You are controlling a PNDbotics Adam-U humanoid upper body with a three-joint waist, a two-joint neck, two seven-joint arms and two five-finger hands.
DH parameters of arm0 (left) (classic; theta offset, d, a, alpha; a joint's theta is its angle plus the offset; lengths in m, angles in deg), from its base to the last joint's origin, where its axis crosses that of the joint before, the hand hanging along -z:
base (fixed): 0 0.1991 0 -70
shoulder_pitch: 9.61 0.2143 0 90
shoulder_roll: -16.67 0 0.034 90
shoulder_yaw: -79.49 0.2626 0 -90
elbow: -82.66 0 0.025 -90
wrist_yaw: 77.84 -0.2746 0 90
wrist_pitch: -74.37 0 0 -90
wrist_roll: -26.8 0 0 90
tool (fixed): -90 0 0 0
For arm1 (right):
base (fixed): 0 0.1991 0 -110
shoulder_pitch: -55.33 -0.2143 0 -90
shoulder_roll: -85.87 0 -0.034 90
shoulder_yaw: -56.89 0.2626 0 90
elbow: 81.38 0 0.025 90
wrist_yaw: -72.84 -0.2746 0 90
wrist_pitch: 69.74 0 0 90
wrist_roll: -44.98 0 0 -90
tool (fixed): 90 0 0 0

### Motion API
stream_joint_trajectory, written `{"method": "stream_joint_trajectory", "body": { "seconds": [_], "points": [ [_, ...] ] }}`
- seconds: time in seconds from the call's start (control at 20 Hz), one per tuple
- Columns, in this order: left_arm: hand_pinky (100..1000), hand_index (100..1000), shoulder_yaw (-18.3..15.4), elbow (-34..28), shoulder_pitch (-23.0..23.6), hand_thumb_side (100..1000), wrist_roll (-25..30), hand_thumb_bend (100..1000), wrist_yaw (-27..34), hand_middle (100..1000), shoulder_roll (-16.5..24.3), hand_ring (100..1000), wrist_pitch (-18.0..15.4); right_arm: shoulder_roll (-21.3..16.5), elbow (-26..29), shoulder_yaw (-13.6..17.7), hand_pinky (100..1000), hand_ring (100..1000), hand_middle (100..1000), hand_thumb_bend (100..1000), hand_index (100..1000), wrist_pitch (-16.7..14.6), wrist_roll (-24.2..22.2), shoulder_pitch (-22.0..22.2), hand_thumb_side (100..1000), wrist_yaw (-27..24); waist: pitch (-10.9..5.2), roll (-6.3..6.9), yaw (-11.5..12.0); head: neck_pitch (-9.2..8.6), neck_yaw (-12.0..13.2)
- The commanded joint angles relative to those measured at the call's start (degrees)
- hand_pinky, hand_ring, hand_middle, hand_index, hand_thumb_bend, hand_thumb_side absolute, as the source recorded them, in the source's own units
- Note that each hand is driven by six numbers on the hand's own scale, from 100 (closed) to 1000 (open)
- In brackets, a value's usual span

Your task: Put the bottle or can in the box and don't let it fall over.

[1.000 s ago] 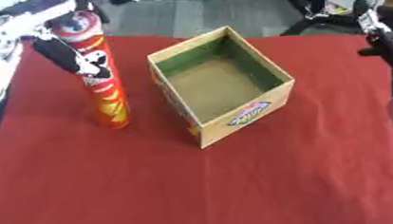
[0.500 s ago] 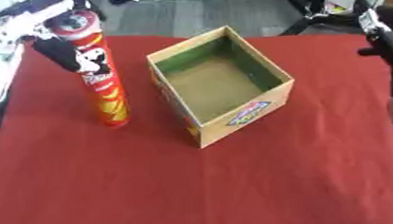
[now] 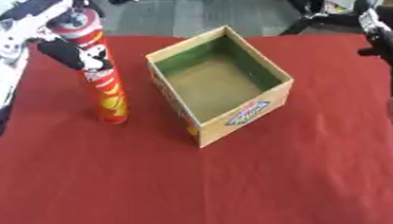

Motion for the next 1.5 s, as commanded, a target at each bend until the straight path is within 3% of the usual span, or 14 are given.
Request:
{"method": "stream_joint_trajectory", "body": {
  "seconds": [0.05, 0.3, 0.35, 0.4, 0.9, 1.2, 1.5],
  "points": [
    [254, 107, 0.2, -1.1, -0.7, 100, -1.2, 388, -0.8, 100, 1.2, 100, -0.3, -0.9, 1.4, 0.5, 583, 765, 857, 445, 772, 0.0, 0.2, -0.8, 486, 0.1, -0.82, 0.12, 0.0, 0.0, -0.4],
    [245, 107, -0.6, -3.6, -1.8, 100, -2.6, 398, -0.7, 100, 1.6, 100, 0.2, -0.8, 1.4, 0.5, 583, 764, 855, 448, 772, 0.0, 0.2, -0.8, 484, 0.2, -0.95, 0.15, 0.0, 0.13, -0.5],
    [243, 107, -0.8, -4.3, -2.1, 100, -2.9, 226, -0.6, 100, 1.6, 100, 0.5, -0.8, 1.4, 0.6, 583, 764, 855, 456, 772, 0.0, 0.2, -0.9, 496, 0.2, -0.97, 0.14, 0.0, 0.18, -0.5],
    [241, 107, -1.0, -5.1, -2.5, 100, -3.2, 405, -0.8, 100, 1.7, 100, 0.8, -0.8, 1.4, 0.6, 583, 764, 854, 448, 772, -0.1, 0.2, -0.9, 484, 0.2, -1.02, 0.13, 0.0, 0.29, -0.5],
    [227, 106, -1.5, -13.4, -6.1, 100, -5.0, 414, 1.5, 100, -2.2, 100, 4.0, -0.5, 1.3, 0.6, 583, 766, 854, 448, 773, 0.1, 0.3, -1.3, 484, 0.3, -1.37, -0.2, -0.1, 1.23, 0.0],
    [228, 107, 0.3, -15.8, -6.8, 100, -4.1, 394, 1.3, 100, -4.6, 100, 3.9, -0.3, 1.2, 0.7, 584, 768, 860, 455, 773, 0.1, 0.5, -1.4, 482, 0.4, -1.45, -0.17, -0.3, 1.69, -0.7],
    [225, 108, 1.3, -17.3, -6.8, 100, -3.6, 378, 0.9, 101, -6.5, 100, 3.4, 0.3, 1.2, 0.7, 584, 768, 860, 456, 773, 0.0, 1.0, -1.6, 483, 0.4, -1.47, -0.05, -1.0, 0.89, -2.1]
  ]
}}
